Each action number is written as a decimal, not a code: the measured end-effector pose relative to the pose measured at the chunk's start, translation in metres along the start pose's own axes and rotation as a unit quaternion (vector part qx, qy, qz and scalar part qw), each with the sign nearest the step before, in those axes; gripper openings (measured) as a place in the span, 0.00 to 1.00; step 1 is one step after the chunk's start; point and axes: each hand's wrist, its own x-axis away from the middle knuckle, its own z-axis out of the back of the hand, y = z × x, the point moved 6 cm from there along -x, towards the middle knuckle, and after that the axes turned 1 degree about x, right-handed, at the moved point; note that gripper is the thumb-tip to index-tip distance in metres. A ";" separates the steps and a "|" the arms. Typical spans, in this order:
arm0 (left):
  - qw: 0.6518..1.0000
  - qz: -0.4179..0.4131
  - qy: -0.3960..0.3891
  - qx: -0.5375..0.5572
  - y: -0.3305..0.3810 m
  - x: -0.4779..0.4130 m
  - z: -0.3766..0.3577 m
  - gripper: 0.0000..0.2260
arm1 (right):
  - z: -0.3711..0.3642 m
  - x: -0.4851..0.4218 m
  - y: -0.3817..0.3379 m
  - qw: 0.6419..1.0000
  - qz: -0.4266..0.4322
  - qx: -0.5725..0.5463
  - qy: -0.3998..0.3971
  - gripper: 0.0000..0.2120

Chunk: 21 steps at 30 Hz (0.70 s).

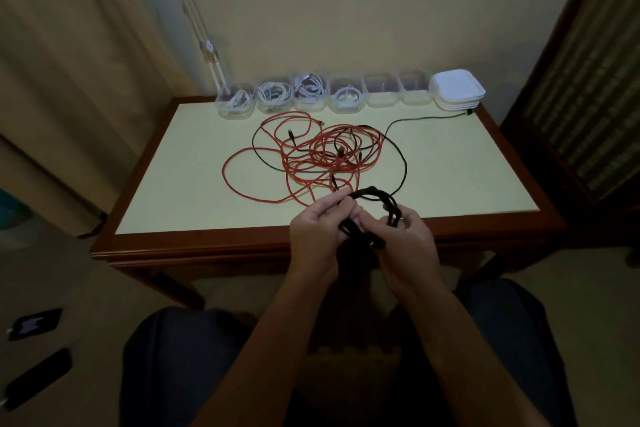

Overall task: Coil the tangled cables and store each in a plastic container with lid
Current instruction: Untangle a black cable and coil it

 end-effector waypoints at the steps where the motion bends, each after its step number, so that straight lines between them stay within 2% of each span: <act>1: 1.000 -0.014 0.009 -0.012 0.002 -0.005 0.002 0.10 | -0.002 -0.004 0.000 1.000 -0.004 0.006 0.006 0.24; 4: 0.998 -0.048 0.027 -0.035 0.007 -0.020 0.003 0.10 | -0.008 -0.017 0.001 0.998 -0.003 0.058 -0.001 0.17; 7: 0.998 -0.039 0.054 -0.022 0.008 -0.042 0.007 0.10 | -0.011 -0.033 -0.004 0.990 0.053 0.126 -0.025 0.12; 11: 0.991 0.028 0.111 0.062 0.005 -0.076 0.018 0.07 | -0.028 -0.049 -0.013 0.955 0.069 0.235 -0.168 0.14; 13: 0.996 0.022 0.083 0.021 0.009 -0.093 0.015 0.04 | -0.031 -0.062 -0.023 0.949 0.090 0.256 -0.162 0.13; 15: 0.989 -0.057 0.058 -0.124 0.022 -0.112 0.011 0.05 | -0.028 -0.083 -0.031 0.964 0.084 0.222 -0.121 0.11; 16: 0.961 -0.138 0.057 -0.234 0.032 -0.123 0.009 0.06 | -0.026 -0.096 -0.035 0.969 0.079 0.210 -0.104 0.11; 18: 0.854 -0.312 0.066 -0.410 0.055 -0.143 0.005 0.09 | -0.023 -0.122 -0.048 0.971 0.090 0.209 -0.075 0.08; 20: 0.758 -0.415 0.085 -0.496 0.070 -0.167 0.006 0.14 | -0.022 -0.146 -0.065 0.968 0.106 0.221 -0.052 0.07; 21: 0.730 -0.436 0.096 -0.518 0.074 -0.181 0.011 0.17 | -0.021 -0.159 -0.073 0.966 0.112 0.231 -0.040 0.08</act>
